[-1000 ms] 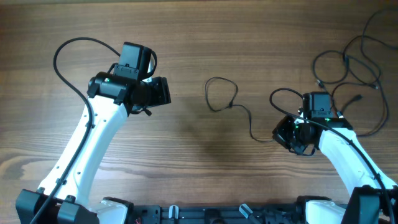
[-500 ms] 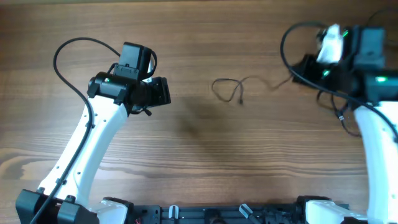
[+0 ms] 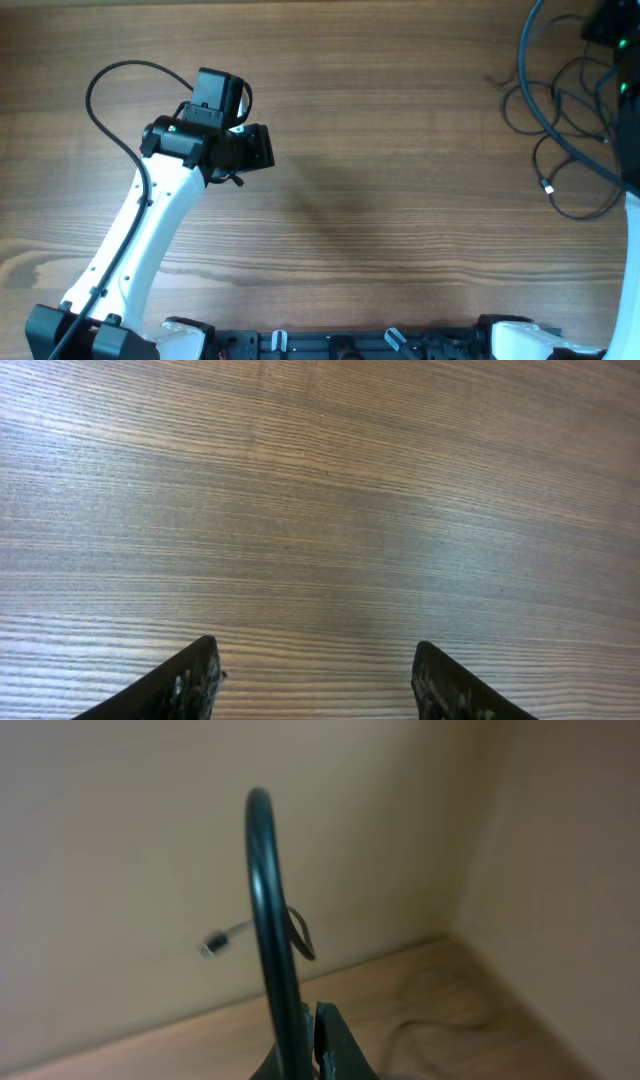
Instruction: Untangle cables
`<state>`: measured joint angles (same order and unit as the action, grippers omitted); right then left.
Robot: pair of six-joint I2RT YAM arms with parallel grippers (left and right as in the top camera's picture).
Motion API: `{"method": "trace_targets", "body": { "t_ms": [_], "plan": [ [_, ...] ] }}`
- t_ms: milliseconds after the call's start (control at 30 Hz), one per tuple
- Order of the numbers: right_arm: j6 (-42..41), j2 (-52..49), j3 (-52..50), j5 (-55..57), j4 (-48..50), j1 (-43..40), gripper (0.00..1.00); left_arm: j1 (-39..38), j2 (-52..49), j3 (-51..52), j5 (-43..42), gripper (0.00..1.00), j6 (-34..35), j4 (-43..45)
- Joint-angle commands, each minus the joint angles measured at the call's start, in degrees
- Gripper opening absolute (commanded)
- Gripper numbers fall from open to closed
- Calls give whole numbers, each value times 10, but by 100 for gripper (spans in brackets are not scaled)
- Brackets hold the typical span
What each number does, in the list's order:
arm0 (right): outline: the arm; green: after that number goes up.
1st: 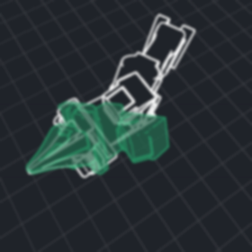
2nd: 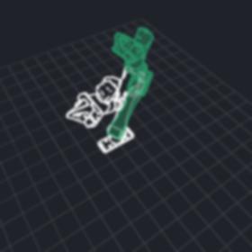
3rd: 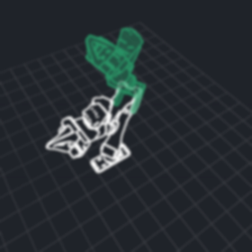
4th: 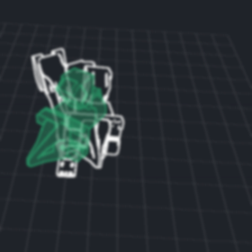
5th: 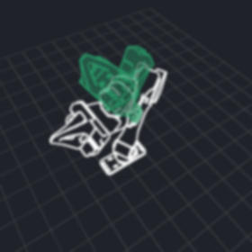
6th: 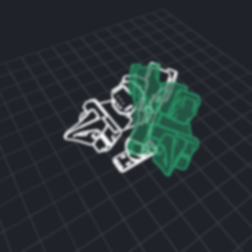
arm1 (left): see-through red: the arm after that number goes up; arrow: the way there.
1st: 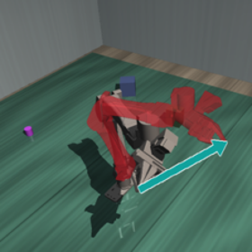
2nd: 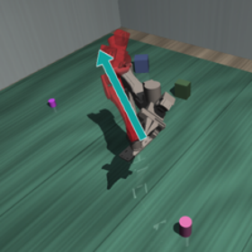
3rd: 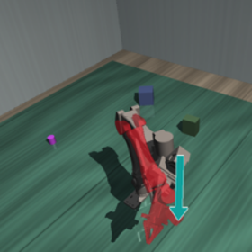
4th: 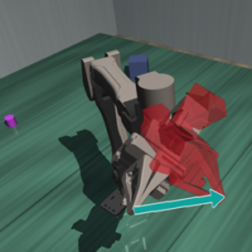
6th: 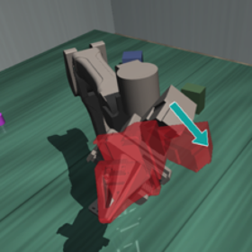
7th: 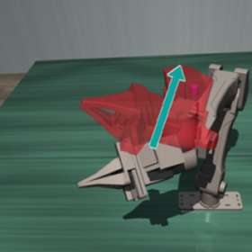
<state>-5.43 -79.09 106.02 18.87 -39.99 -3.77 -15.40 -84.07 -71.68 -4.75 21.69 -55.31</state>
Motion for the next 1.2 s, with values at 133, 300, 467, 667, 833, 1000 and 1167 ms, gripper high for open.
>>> {"method": "trace_targets", "body": {
  "t_ms": [133, 300, 467, 667, 833, 1000, 1167],
  "plan": [
    [-54, -57, 5, 84, 9, -97, 4, 2, -4, -2, -1, 63, -3, -11],
    [-129, -115, 3, 67, -65, -145, 4, 2, -4, -2, -1, 61, -2, -11],
    [-155, -190, 3, -12, -129, -174, 17, 2, -4, -2, -1, 61, -2, -12],
    [-95, -251, 4, -180, -184, -180, 100, 2, -4, -2, -1, 63, -2, -11],
    [-69, -264, 4, -269, -232, -180, 100, 2, -4, -2, -1, 68, -2, -10],
    [-14, -264, 3, -398, -296, -179, 100, 2, -4, -2, -5, 72, -2, 7],
    [43, -264, 3, -475, -348, -159, 100, 1, -4, -2, -68, 84, -3, 105]
  ]
}}
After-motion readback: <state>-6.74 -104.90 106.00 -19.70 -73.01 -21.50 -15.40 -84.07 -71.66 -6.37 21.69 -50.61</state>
